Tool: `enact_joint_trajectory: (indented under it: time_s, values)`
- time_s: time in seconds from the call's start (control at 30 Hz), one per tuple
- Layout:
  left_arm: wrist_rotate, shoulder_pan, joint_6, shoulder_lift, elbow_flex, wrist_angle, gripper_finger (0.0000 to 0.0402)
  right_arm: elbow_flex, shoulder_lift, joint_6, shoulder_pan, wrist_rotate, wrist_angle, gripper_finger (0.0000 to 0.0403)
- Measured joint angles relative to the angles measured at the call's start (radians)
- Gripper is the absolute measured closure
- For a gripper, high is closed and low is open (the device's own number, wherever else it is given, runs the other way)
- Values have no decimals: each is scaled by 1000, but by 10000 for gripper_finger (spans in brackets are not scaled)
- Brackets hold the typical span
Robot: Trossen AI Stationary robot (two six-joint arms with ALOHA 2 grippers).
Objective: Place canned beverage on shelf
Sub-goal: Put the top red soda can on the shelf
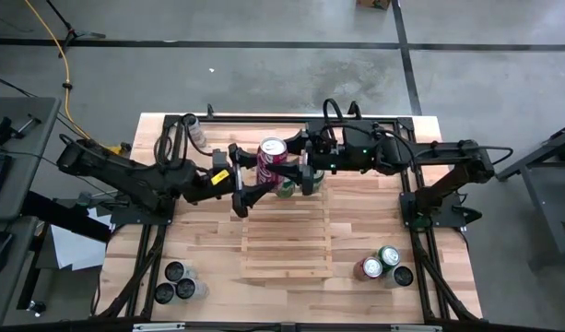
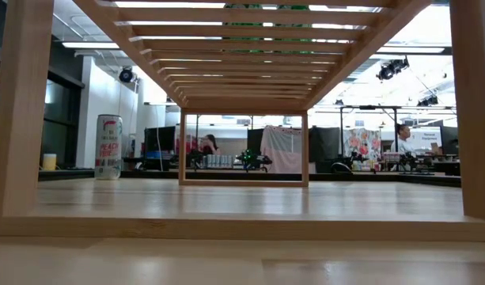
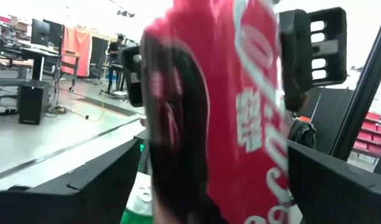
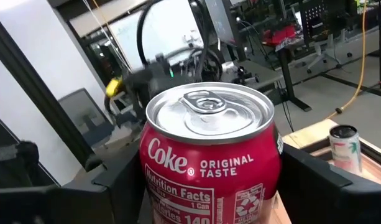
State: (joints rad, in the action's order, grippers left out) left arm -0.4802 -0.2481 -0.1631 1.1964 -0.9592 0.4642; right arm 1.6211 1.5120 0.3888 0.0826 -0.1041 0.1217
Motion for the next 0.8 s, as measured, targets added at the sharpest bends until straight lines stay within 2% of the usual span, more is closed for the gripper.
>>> enact_joint_trajectory:
  time_s: [0.17, 0.3, 0.4, 0.57, 0.67, 0.8]
  values:
    - [-2, 0, -22, -99, 0, -162, 34, -1, -49, -35, -4, 5, 107, 125]
    - [-6, -2, -75, -203, -1, -279, 33, -1, -94, -56, 10, -3, 270, 125]
    - [-6, -2, -115, -277, -1, -338, 34, -1, -102, -56, 45, -59, 407, 125]
    - [-21, -2, -119, -356, -1, -346, 34, -3, -88, -27, 122, -133, 584, 125]
    - [-33, -2, -115, -382, -1, -348, 34, -71, -107, 13, 163, -143, 572, 125]
    - [-46, -2, -115, -395, -1, -348, 33, -253, -195, 123, 212, -169, 473, 125]
